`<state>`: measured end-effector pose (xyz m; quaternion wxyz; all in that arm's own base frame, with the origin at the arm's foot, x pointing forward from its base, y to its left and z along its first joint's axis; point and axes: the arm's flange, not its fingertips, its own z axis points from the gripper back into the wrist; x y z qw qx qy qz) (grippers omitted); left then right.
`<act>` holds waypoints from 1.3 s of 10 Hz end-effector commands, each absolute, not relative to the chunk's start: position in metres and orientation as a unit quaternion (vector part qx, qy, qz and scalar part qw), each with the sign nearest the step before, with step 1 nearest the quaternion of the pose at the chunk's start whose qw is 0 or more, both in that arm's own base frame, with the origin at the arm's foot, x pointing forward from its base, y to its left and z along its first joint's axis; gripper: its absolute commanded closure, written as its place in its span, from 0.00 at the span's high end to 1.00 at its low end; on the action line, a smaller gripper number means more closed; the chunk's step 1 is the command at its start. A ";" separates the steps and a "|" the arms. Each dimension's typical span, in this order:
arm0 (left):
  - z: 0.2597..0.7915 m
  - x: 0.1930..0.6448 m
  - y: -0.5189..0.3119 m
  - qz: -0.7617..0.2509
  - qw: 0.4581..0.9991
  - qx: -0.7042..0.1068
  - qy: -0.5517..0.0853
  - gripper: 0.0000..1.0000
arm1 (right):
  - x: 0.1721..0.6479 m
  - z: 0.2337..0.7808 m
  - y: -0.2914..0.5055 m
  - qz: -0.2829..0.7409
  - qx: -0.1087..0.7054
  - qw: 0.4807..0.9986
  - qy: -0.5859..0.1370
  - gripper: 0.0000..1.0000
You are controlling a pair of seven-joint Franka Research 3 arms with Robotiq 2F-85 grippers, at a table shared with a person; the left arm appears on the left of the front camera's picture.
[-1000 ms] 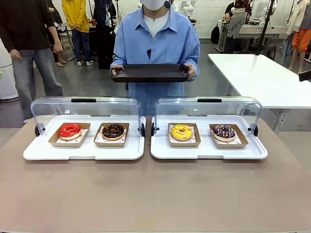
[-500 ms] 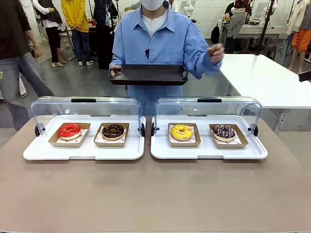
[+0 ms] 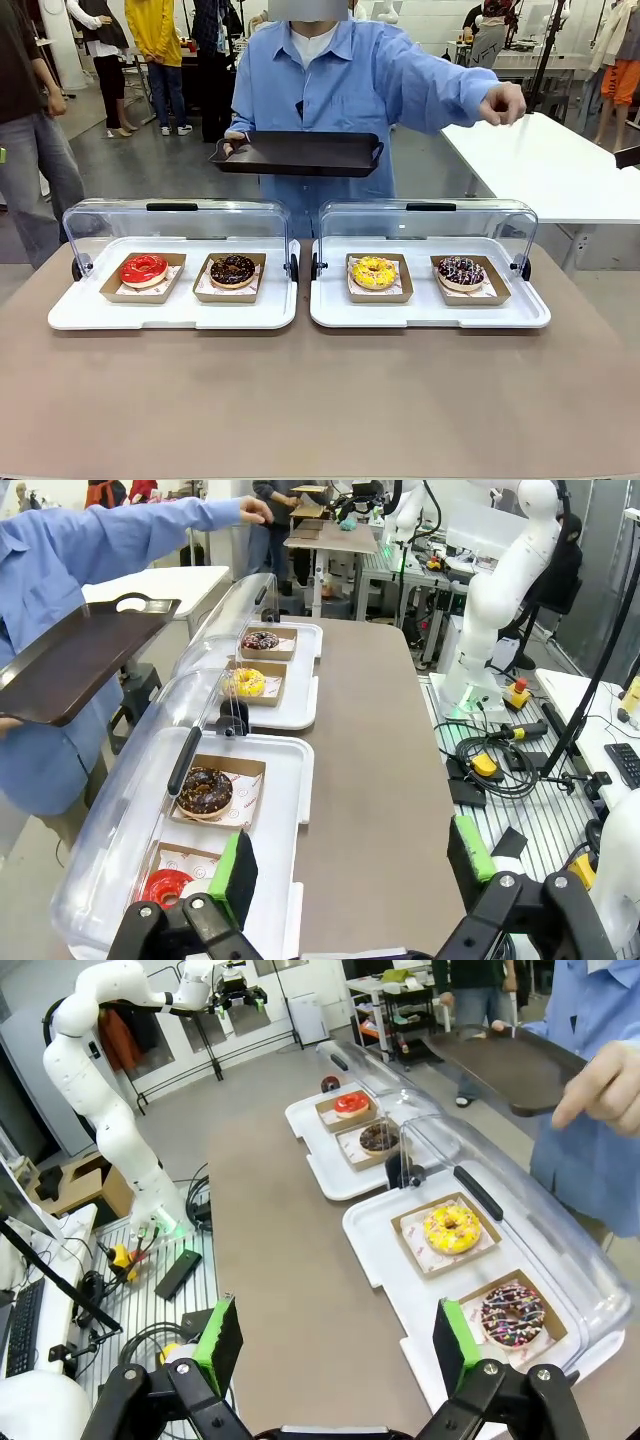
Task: Provide the desired donut to the person.
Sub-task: Pick up and lift the Paper togo box containing the Donut pointed at by the person.
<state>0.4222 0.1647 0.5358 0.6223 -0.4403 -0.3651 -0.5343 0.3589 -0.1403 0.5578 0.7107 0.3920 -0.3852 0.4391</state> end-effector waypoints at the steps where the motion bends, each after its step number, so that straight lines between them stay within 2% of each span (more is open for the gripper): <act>1: 0.536 0.421 0.165 -0.535 0.620 -0.443 -0.364 1.00 | 0.359 0.558 -0.140 0.441 0.396 0.706 -0.387 1.00; 13: 0.536 0.421 0.165 -0.535 0.620 -0.443 -0.364 1.00 | 0.359 0.558 -0.140 0.439 0.392 0.711 -0.385 1.00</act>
